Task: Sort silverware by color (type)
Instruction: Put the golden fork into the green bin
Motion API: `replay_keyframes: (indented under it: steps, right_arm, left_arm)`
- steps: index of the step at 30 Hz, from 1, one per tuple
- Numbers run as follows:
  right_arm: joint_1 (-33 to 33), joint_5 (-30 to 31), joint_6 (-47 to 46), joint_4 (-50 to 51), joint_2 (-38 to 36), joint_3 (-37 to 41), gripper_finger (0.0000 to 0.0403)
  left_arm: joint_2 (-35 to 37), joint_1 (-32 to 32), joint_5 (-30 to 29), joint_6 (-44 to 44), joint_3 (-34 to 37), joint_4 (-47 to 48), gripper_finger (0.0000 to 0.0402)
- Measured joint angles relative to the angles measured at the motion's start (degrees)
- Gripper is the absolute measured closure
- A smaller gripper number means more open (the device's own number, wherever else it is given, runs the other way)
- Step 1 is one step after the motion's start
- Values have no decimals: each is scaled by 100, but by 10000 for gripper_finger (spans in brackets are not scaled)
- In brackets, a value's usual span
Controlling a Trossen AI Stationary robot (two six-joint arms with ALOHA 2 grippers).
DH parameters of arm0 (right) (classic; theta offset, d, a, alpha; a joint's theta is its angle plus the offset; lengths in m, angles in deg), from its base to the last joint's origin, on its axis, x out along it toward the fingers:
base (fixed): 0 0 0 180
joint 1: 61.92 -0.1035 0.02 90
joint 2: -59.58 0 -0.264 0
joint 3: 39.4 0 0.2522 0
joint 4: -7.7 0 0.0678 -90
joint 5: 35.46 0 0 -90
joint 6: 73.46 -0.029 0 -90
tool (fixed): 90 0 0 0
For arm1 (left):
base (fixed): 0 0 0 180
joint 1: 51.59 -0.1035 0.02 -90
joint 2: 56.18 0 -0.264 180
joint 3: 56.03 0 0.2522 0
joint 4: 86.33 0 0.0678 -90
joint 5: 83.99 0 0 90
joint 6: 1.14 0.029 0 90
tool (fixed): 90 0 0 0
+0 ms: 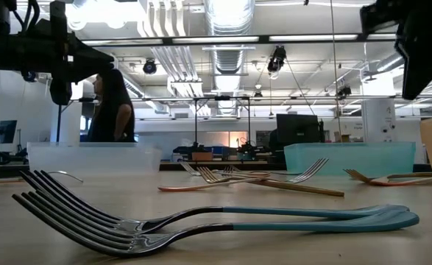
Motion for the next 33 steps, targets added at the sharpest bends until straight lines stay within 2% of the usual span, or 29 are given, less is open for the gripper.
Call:
replay_keyframes:
  steps: [6,12,17,22,27,33]
  right_arm:
    - [356,-289,426,-746,-445,819,307]
    - [570,-686,1096,-1160,-434,1319,296]
    - [580,-729,1844,-1381,-243,1364,296]
    - [633,-670,2190,-1415,-139,1344,300]
    - [639,-668,2934,-1975,-139,1348,297]
    - [860,-665,2985,-2108,-56,1372,289]
  left_arm:
    - [0,-2,-2,1,1,-1,355]
    - [-4,-2,-2,-1,1,-2,355]
    - [-20,0,0,1,1,3,355]
    - [-56,-2,-1,0,0,-2,355]
    - [-59,-2,-2,1,-1,-1,355]
    - [-70,-2,-1,1,1,-3,355]
